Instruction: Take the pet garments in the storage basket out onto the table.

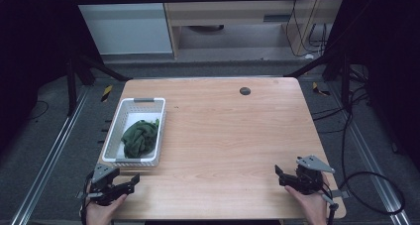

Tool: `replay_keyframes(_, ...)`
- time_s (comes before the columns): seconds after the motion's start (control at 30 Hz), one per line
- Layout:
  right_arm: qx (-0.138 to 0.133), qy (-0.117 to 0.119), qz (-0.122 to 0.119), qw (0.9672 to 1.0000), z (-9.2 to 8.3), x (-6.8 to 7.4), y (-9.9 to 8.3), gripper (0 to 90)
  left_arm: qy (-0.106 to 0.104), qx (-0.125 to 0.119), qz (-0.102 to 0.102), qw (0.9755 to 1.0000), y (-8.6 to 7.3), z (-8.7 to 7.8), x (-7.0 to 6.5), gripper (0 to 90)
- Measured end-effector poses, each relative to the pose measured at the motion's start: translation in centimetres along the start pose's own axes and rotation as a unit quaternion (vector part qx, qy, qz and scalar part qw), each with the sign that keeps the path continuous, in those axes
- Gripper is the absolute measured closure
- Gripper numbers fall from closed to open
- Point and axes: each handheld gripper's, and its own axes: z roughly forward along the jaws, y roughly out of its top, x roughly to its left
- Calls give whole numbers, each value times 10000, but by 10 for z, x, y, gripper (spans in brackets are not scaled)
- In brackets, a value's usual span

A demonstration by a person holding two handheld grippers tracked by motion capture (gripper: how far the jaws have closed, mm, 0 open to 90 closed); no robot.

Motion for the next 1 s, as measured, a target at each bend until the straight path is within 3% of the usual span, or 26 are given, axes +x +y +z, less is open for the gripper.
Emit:
replay_keyframes(0.17, -10, -28, 49, 10000, -3, -2, 0, 129, -51, -127, -120, 9998, 2, -6, 1, 190)
replay_keyframes(0.47, 46, -118, 55, 9999, -4, -3, -1, 115, -132, -232, -28, 9996, 9, -13, -2, 188)
replay_keyframes(0.8, 89, -125, 12, 9999, -3, -4, -2, 106, -205, -572, -180, 9980, 19, -27, -1, 180)
replay_keyframes(1.0, 105, -149, 3, 9998, -3, -4, -2, 102, -205, -644, -169, 9976, 25, -31, -3, 178)
